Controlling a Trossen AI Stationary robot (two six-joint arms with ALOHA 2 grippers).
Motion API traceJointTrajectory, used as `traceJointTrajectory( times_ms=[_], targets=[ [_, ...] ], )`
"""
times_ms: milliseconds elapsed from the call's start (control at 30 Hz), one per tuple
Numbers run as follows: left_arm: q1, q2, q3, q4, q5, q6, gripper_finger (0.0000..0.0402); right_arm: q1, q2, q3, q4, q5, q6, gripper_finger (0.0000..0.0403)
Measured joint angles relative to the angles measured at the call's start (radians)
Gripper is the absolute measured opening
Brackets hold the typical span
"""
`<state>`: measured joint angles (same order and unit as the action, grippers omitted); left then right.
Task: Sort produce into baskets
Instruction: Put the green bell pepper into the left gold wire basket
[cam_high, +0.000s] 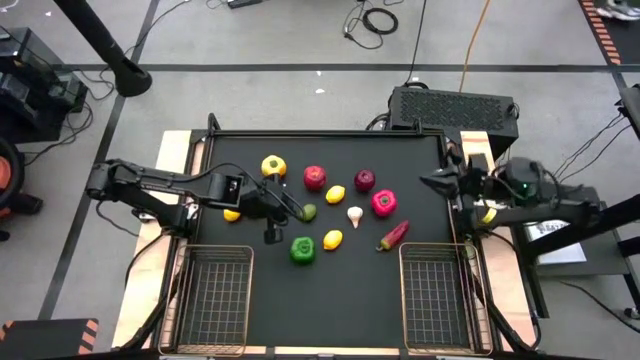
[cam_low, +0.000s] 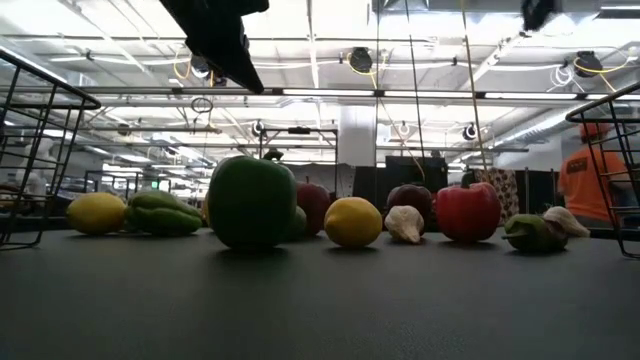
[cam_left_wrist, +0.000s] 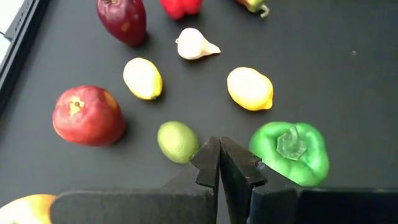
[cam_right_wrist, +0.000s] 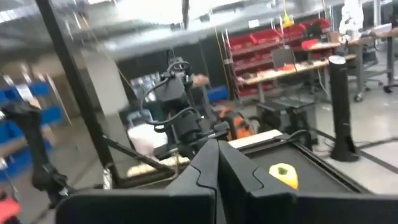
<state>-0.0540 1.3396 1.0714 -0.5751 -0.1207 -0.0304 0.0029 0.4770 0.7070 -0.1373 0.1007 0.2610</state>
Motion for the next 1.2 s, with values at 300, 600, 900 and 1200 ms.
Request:
traceJointTrajectory(
  times_ms=[300,600,900,1200],
  targets=[
    [0.0,0.0,0.0,-0.006,0.0,0.014,0.0018,0.026,0.49,0.233,-0.066,0.003,-0.134,0.0],
    [0.0,0.0,0.0,-0.006,0.0,0.013,0.0018,0.052,0.79,0.235,0.021,0.004,-0.032,0.0002],
    [-0.013,0.0,0.0,-0.01,0.082,-0.02,0.0018,0.168,1.038,0.235,0.276,-0.001,-0.142,0.0051],
    [-0.053,0.0,0.0,-0.013,0.091,-0.016,0.0018,0.189,1.128,0.235,0.371,0.005,-0.094,0.01]
  ],
)
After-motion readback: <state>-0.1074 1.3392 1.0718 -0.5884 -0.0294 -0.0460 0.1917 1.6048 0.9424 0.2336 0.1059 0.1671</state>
